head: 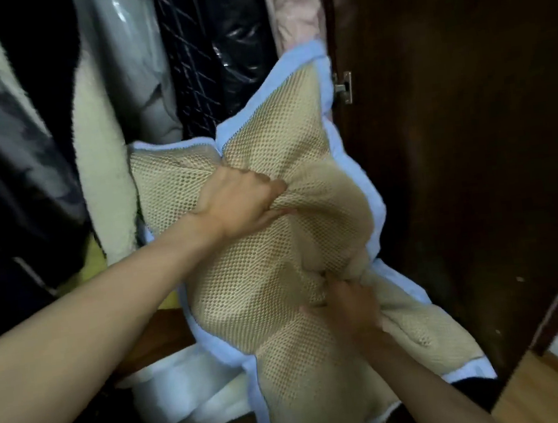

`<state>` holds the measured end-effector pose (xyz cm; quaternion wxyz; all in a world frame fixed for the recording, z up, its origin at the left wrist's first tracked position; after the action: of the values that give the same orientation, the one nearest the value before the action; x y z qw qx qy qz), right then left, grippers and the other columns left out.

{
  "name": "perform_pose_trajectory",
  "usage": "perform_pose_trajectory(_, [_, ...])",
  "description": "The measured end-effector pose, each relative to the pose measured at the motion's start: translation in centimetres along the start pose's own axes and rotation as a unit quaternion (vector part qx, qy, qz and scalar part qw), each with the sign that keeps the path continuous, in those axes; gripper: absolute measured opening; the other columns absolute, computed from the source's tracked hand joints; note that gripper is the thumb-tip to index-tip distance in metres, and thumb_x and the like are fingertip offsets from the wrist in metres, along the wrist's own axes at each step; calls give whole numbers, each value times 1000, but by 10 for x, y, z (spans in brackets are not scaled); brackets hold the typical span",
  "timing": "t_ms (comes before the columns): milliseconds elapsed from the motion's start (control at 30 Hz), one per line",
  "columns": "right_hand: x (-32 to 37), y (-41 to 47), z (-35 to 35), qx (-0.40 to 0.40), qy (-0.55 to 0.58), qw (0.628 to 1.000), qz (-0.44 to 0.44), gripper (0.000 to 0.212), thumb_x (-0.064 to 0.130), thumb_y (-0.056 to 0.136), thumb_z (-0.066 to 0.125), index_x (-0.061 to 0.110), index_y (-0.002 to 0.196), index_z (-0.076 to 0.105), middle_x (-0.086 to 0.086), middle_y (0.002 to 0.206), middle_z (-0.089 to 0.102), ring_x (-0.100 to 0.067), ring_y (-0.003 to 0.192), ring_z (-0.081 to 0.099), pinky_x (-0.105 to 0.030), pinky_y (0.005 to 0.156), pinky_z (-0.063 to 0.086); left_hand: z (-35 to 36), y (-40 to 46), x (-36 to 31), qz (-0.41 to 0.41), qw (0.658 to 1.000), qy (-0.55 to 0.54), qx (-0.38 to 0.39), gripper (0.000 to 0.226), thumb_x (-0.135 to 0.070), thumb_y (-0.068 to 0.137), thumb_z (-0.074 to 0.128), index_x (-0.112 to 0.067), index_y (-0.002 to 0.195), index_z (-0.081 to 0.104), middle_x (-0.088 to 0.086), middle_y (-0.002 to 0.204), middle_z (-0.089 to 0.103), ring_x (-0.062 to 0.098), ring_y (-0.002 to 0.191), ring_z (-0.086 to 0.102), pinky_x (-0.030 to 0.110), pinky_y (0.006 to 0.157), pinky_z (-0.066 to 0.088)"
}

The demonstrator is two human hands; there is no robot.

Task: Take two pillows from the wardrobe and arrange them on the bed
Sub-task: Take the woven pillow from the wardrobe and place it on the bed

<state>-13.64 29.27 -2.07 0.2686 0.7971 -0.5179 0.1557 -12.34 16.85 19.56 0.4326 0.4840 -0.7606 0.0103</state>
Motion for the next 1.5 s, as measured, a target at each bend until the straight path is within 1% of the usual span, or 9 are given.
perform_pose_trajectory(167, [42,-25,-34,-28,16,998,-58,70,71,77,63,14,116,59,-13,98,72,-37,87,67,-41,73,51,-103,-62,3,-16,998,53,-17,48,-61,87,41,-16,88,57,2,66,62,29,55,61,30,46,27])
perform_pose_trajectory(267, [88,-31,-43,6,49,993,-110,65,68,74,71,21,117,59,-2,102,71,-25,93,66,-38,81,50,-163,-87,18,-59,993,105,16,42,-55,90,42,-15,82,55,-1,59,50,24,50,55,27,47,20])
perform_pose_trajectory(367, [145,-42,-52,1,58,979,-195,79,84,61,66,22,109,61,0,88,73,-23,83,68,-36,69,54,-213,-113,39,-109,981,154,49,31,-39,94,37,-12,79,45,-4,56,32,19,47,40,25,46,23])
perform_pose_trajectory(500, [217,-72,-62,-17,56,942,-330,105,95,57,52,16,125,60,-5,97,76,-24,88,71,-37,68,56,-263,-157,58,-172,945,247,125,28,-38,104,41,-18,109,59,-4,68,59,17,59,58,28,51,36])
perform_pose_trajectory(633, [259,-116,-71,44,134,890,-433,82,84,61,68,22,114,63,-2,89,74,-22,81,70,-33,61,52,-318,-191,46,-219,910,302,180,46,-53,103,26,-24,124,55,-7,83,68,17,71,65,28,54,37])
perform_pose_trajectory(800, [309,-184,-86,104,213,792,-563,88,81,57,70,13,112,67,-10,87,75,-31,81,71,-34,60,50,-410,-243,18,-343,839,343,246,37,-45,97,35,-23,111,60,1,72,63,19,58,52,32,55,31])
perform_pose_trajectory(1033, [374,-349,-96,174,283,607,-722,82,78,63,71,15,114,60,-7,85,75,-31,76,72,-40,64,55,-534,-362,-49,-461,696,410,368,61,-80,86,33,-24,79,56,4,67,66,25,52,56,31,54,28])
perform_pose_trajectory(1167, [398,-451,-92,210,290,507,-784,82,82,65,64,17,114,54,-6,91,74,-30,80,71,-42,68,56,-597,-433,-104,-516,613,422,424,40,-69,89,50,-36,76,33,1,68,68,26,53,60,31,53,37])
perform_pose_trajectory(1500, [478,-638,-76,211,278,329,-877,72,80,68,63,18,89,34,-7,84,71,-30,72,69,-36,54,36,-716,-557,-215,-623,458,475,420,62,-85,83,32,-26,65,42,-1,58,61,17,45,47,23,50,27])
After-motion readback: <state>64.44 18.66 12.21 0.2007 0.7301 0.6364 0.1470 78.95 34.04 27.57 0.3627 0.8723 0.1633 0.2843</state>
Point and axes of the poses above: each hand's wrist, its own y-axis towards the middle knuckle, its own z-axis out of the palm, x = y × z, the point moved 7 cm from there along y, towards the middle knuckle
